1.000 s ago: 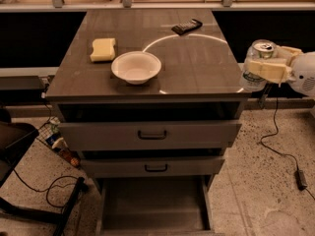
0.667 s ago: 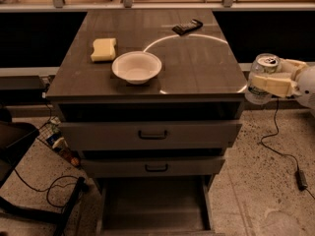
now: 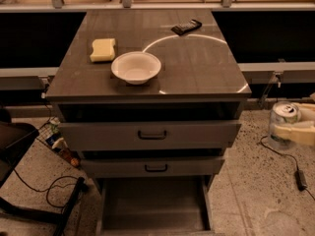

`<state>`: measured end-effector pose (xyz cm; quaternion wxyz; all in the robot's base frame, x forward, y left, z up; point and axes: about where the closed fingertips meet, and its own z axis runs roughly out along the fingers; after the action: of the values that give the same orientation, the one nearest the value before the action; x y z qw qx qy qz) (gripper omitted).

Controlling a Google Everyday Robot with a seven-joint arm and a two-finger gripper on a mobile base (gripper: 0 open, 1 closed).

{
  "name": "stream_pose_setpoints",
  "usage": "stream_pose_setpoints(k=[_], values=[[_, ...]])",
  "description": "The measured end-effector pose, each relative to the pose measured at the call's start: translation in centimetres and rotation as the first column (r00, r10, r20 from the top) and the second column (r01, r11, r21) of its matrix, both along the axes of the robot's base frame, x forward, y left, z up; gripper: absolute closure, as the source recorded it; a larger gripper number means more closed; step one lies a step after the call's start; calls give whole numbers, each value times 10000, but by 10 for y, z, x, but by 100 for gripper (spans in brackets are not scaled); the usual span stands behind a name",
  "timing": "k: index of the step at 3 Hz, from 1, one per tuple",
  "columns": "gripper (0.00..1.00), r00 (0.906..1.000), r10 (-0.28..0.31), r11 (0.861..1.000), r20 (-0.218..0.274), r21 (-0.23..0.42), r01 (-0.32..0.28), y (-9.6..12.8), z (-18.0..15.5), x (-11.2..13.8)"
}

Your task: Place 7up can into bottom drawer

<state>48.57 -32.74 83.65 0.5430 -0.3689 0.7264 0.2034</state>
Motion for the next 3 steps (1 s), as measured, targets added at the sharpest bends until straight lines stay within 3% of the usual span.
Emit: stream_pose_setpoints(k=[1,2,3], values=[[100,9938,972,9951,-535,231,-961,-11,-40,-39],[100,9793,1473,9886,-1388,525,-1413,-20,-84,-64],[100,9793,1476,9885,-1387,526,-1415,-20,-84,-64]])
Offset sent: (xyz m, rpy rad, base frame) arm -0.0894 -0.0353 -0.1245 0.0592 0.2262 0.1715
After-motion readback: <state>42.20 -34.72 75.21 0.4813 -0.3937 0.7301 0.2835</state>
